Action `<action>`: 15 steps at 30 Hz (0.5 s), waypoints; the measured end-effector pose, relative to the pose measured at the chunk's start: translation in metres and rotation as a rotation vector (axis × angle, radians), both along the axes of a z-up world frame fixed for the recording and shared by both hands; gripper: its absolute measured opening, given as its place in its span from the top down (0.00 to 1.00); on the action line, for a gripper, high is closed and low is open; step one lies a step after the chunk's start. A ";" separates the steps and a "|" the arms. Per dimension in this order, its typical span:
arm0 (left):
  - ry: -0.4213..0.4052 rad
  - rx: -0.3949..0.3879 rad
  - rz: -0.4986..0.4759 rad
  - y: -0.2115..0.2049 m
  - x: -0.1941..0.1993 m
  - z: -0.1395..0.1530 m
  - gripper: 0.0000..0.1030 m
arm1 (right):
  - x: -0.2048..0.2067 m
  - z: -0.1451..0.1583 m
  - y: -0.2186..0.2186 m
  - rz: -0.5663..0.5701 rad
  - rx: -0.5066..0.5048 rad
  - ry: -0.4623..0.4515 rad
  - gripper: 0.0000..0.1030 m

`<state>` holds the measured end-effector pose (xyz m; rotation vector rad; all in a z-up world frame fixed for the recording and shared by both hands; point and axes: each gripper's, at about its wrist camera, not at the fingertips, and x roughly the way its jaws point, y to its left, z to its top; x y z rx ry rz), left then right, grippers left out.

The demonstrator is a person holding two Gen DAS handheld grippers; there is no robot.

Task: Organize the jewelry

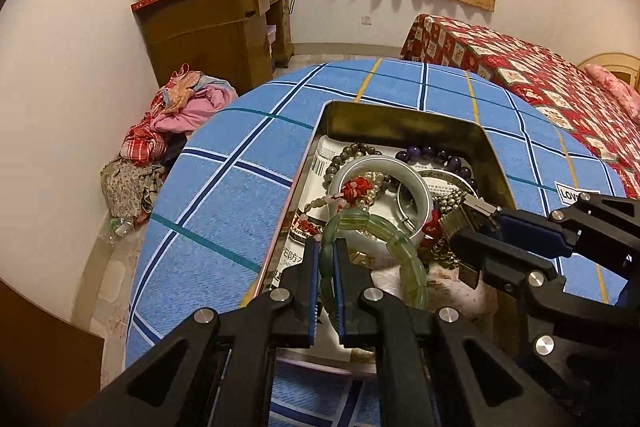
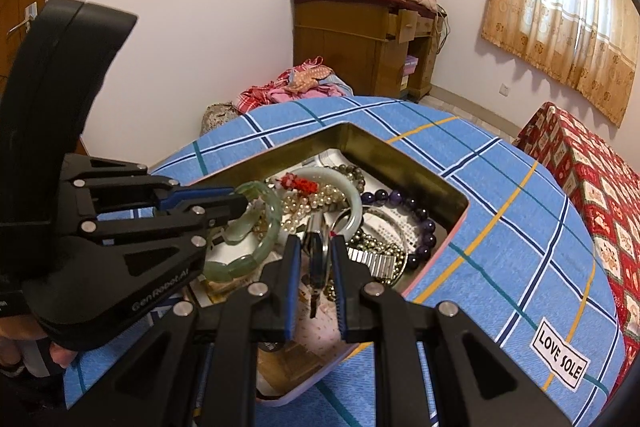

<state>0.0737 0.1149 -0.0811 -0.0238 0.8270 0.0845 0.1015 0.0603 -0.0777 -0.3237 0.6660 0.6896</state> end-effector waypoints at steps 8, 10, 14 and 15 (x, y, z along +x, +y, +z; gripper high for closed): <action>-0.040 -0.021 0.019 0.004 -0.007 0.013 0.67 | 0.004 0.004 -0.009 -0.041 0.026 -0.011 0.74; -0.059 -0.015 0.030 0.003 -0.011 0.020 0.50 | 0.003 0.008 -0.010 -0.048 0.031 -0.025 0.62; -0.105 0.001 0.041 0.004 -0.021 0.033 0.37 | -0.003 0.016 -0.016 -0.063 0.060 -0.037 0.54; -0.108 0.003 0.048 0.005 -0.023 0.035 0.37 | -0.004 0.018 -0.018 -0.070 0.066 -0.036 0.51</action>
